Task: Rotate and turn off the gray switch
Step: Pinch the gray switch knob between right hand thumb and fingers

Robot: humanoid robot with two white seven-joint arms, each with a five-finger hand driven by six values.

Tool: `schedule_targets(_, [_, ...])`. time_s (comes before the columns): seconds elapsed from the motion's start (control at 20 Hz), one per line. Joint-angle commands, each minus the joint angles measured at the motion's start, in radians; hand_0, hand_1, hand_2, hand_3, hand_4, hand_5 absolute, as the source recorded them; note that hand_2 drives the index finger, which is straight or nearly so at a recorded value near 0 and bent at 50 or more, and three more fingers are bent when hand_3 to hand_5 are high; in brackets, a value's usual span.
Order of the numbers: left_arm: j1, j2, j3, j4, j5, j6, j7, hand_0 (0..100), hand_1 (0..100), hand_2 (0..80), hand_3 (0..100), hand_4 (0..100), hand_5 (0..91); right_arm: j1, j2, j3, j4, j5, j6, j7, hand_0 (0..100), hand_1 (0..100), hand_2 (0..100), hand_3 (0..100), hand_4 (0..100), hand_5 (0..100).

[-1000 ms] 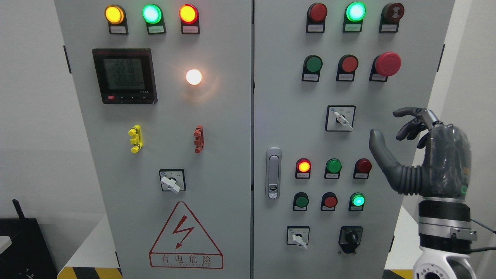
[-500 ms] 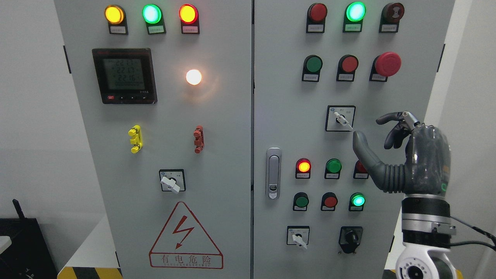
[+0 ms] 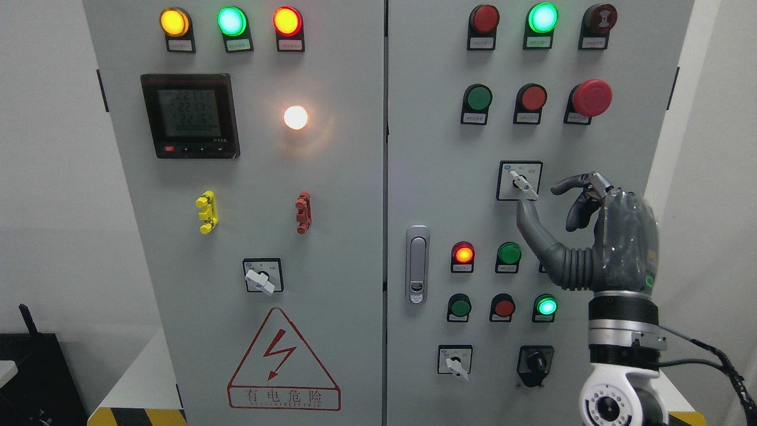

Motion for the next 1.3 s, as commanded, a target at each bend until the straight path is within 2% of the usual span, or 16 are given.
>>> schedule_targets(0.0, [-0.009, 0.000, 0.008, -0.026, 0.020, -0.001, -0.001, 12, 39, 0.0, 0, 0, 0.0, -0.012, 0.020, 0.020, 0.027, -0.001, 0.011, -0.001, 13, 46, 53, 94, 93, 100])
schedule_targets(1.25, [-0.009, 0.000, 0.008, -0.026, 0.020, -0.001, -0.001, 12, 39, 0.0, 0, 0, 0.0, -0.058, 0.020, 0.017, 0.076, 0.000, 0.031, 0.001, 12, 48, 57, 96, 94, 100])
